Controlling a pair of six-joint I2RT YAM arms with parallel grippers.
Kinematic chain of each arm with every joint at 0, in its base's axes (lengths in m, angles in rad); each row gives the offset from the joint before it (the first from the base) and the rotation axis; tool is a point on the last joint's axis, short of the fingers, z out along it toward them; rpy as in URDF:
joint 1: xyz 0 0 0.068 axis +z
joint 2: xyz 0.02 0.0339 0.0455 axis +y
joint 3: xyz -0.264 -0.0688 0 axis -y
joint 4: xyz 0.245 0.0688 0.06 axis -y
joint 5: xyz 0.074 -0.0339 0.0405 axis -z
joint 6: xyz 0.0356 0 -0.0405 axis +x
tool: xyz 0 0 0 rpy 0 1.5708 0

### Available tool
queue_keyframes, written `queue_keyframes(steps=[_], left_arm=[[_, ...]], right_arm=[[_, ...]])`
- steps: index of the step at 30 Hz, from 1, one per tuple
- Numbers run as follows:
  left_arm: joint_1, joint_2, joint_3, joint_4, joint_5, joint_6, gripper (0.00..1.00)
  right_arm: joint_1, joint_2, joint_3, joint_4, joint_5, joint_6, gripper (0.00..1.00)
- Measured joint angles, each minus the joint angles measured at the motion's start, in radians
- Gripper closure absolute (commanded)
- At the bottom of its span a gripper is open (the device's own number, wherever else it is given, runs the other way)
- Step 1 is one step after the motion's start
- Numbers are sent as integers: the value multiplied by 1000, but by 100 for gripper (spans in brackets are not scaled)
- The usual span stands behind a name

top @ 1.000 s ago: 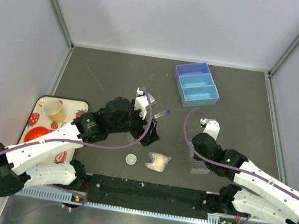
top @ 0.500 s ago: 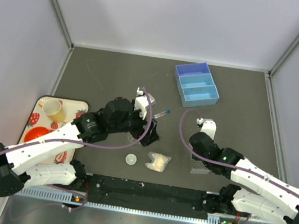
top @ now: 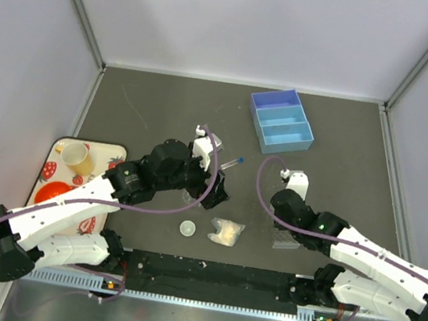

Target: Organize the chemistry lab equipment

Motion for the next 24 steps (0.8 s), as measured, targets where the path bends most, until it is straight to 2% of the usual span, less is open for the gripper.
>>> queue_keyframes(steps=[11,18,24], left_arm=[[0,70,6,-2,-42,9,1],[0,247,98,2,-145,35,3],[18,457,220,-2,-200,69,5]], right_arm=[[0,-51,18,-29,-7,-23,62],[0,-160,119,-77,-5,-76,60],[0,-253,185,-121,-8,-116,60]])
